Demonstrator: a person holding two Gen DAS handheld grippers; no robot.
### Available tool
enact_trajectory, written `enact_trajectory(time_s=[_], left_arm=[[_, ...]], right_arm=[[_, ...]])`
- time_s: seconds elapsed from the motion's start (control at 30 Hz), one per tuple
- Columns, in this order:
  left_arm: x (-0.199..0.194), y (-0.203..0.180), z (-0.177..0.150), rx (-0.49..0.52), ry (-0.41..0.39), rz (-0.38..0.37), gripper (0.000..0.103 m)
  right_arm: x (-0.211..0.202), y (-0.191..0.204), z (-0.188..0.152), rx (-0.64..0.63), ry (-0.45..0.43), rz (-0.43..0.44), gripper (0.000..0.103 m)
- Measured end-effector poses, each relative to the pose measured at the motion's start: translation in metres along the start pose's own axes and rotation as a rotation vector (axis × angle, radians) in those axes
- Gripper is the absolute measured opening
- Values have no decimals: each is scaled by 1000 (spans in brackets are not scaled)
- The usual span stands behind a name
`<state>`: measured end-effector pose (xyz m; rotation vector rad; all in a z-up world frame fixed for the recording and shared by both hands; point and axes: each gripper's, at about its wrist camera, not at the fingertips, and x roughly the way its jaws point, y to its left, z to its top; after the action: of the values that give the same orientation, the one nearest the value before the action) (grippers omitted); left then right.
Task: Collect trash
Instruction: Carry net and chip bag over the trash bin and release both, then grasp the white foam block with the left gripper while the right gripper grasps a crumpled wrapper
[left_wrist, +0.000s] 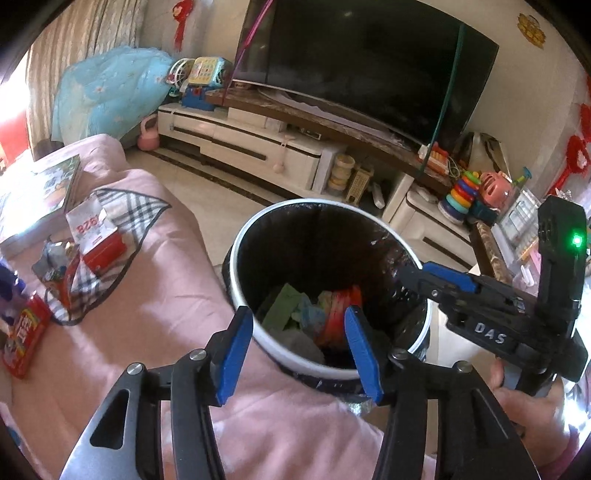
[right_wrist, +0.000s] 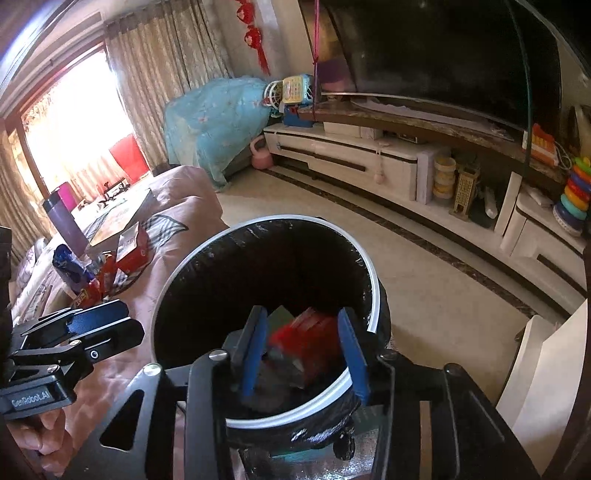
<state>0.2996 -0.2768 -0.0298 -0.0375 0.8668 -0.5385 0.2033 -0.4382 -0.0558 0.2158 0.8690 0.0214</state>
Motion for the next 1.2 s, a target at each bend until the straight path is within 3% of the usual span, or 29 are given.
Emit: enact_trajectory(time_s=[0.2,0.27,0.37,0.8,1.2], left_arm=[[-22,10,-20,-18,-15,24,60],[-33,15,-30,-27,-21,40,62],[-51,28,-48,-59,-29,56,64],[-135,86,-109,-178,-64,147,65],[-181,130,-134,-272,-94,200,65]], right_arm=[[-13,3,-5,28,-24,45,62],[-18,7,-8,47,-41,68,80],[-24,14,-15,88,-69,104,99],[-26,84,-45,113,-49,254,99],[1,154,-56,29,29,324,99]])
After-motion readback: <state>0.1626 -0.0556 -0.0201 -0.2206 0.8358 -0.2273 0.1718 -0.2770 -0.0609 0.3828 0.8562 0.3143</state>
